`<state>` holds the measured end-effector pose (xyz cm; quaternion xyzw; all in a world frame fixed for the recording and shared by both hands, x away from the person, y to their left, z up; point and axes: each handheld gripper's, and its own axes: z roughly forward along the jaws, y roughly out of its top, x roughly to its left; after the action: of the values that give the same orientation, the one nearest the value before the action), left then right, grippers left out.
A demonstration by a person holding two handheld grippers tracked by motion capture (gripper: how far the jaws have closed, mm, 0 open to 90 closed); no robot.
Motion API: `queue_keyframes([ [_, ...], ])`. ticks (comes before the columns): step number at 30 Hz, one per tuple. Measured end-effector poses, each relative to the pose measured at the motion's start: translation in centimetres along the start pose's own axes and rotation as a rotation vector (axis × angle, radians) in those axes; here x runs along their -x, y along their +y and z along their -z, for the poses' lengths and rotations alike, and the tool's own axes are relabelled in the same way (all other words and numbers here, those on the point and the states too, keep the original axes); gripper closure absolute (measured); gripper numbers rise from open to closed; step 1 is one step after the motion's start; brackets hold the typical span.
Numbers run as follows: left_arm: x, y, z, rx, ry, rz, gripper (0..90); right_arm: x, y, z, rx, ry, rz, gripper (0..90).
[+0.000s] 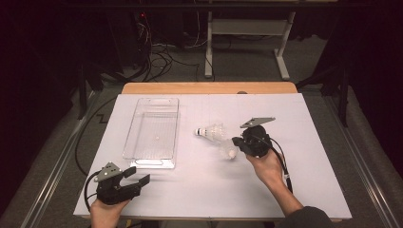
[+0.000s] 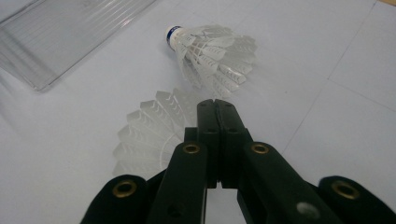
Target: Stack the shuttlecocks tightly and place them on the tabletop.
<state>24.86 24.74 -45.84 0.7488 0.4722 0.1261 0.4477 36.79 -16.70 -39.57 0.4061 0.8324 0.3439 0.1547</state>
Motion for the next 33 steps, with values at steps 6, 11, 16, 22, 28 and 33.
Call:
queue_keyframes([
  [6,0.0,0.0,0.0,0.001,-0.001,0.002,33.5,0.2,-0.2,-0.3,-0.012,-0.003,-0.004,90.0],
  [11,0.0,0.0,0.0,0.002,0.0,0.002,33.5,0.5,-0.5,-0.1,-0.012,-0.004,-0.006,90.0],
  [16,0.0,0.0,0.0,0.001,0.001,0.002,33.6,1.0,-0.8,0.2,-0.022,-0.014,-0.017,90.0],
  [22,0.0,0.0,0.0,0.0,0.002,0.002,33.5,1.4,-1.2,0.5,-0.027,-0.021,-0.026,90.0],
  [28,0.0,0.0,0.0,0.002,0.003,0.002,33.6,1.9,-1.5,0.5,-0.035,-0.028,-0.037,87.1],
  [33,0.0,0.0,0.0,0.002,0.004,0.002,33.6,2.1,-1.9,0.4,-0.035,-0.028,-0.047,87.3],
])
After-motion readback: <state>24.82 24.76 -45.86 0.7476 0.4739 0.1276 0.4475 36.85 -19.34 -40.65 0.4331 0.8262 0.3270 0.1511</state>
